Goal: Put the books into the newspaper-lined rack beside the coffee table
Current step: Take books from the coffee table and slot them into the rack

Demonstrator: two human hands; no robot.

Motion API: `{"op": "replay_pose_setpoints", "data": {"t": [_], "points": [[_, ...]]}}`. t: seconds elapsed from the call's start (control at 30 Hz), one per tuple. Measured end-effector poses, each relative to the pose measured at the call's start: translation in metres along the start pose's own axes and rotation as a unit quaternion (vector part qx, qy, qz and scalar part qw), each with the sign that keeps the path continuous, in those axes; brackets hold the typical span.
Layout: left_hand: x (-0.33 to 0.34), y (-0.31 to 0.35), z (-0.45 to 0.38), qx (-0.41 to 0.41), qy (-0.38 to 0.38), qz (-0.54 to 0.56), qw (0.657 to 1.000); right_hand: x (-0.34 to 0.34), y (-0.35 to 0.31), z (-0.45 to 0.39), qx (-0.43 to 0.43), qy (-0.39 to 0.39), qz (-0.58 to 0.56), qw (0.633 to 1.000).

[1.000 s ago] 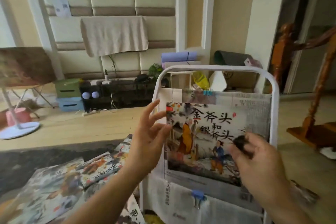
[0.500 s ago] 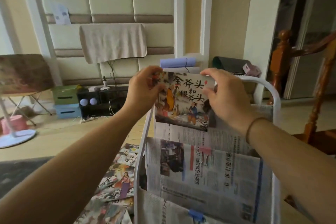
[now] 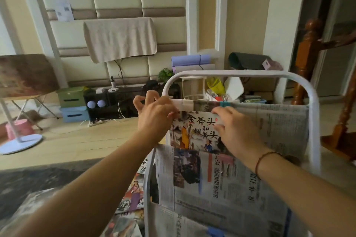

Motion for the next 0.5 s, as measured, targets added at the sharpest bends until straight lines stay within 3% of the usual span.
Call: {"op": "replay_pose_setpoints", "data": {"t": [0.23, 0.5], "points": [[0.006, 0.003, 0.009, -0.017, -0.024, -0.030, 0.999, 0.006, 0.005, 0.007, -0.001, -0.005, 0.035, 0.999], [0.016, -0.001, 0.023, 0.039, 0.000, -0.032, 0.999, 0.005, 0.012, 0.009, -0.039, 0.034, 0.127, 0.991]]}}
Point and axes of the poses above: each hand's wrist, its own z-axis away from the middle knuckle, its own x-axis out of the palm, y = z × x, the point moved 2 cm from there along -z, towards the middle knuckle, and after that the axes turned 15 degrees about x, right-handed, at the moved point
